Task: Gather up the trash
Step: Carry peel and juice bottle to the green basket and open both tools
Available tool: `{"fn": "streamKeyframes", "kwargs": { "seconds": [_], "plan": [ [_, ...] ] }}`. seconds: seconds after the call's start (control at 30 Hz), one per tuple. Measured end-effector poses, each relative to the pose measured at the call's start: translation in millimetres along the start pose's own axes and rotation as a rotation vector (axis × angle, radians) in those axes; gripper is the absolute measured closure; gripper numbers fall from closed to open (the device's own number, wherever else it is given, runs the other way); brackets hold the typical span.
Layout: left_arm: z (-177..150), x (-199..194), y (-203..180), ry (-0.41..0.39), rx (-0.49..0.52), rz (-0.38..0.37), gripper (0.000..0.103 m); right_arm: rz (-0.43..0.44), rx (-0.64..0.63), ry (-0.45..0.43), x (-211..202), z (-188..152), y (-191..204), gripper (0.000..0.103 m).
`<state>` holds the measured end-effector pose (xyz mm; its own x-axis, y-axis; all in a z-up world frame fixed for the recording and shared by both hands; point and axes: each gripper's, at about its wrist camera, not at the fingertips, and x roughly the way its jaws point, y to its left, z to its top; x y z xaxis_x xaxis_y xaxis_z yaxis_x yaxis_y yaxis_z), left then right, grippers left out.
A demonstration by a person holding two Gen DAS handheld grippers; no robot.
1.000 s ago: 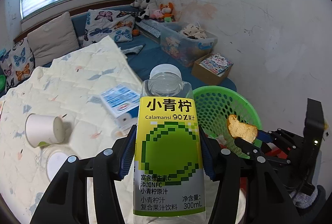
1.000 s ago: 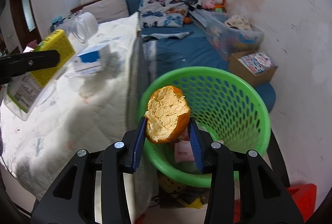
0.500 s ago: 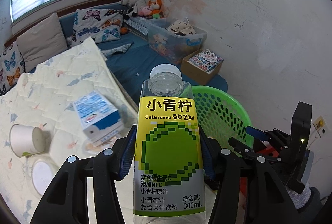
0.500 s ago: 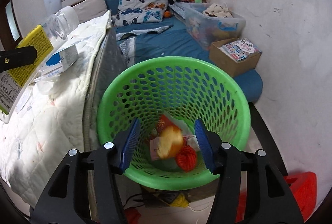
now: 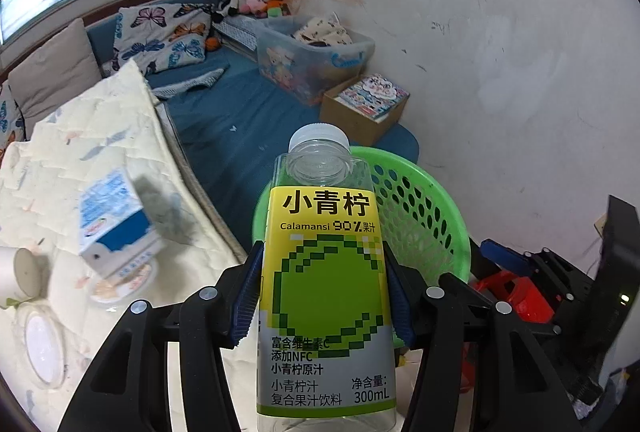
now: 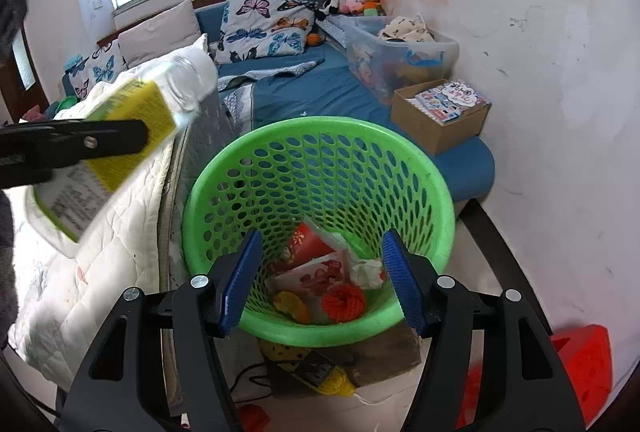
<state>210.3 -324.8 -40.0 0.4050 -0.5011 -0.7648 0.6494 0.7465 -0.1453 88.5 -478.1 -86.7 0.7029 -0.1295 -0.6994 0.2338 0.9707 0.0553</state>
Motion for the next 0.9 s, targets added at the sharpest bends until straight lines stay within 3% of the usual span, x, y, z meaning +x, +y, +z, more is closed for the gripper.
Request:
{"fn": "streamKeyframes", "kwargs": {
  "seconds": [0.27,0.63,0.77,0.9],
  "plan": [
    [5,29,-19,0.048,0.026,-0.008,0.050,-0.010,0.030,-0.022,-13,-6,-13,0.040],
    [21,60,-28,0.071,-0.023,-0.055,0.049,-0.018,0.080,-0.022,-18,-14,-28,0.039],
    [21,57,-26,0.040,-0.049,-0.072,0.036,-0.010,0.091,-0.018,-14,-16,-29,0.039],
    [20,49,-24,0.029,-0.047,-0.088,0.036,-0.001,0.088,-0.013,-13,-17,-25,0.039]
  ]
}}
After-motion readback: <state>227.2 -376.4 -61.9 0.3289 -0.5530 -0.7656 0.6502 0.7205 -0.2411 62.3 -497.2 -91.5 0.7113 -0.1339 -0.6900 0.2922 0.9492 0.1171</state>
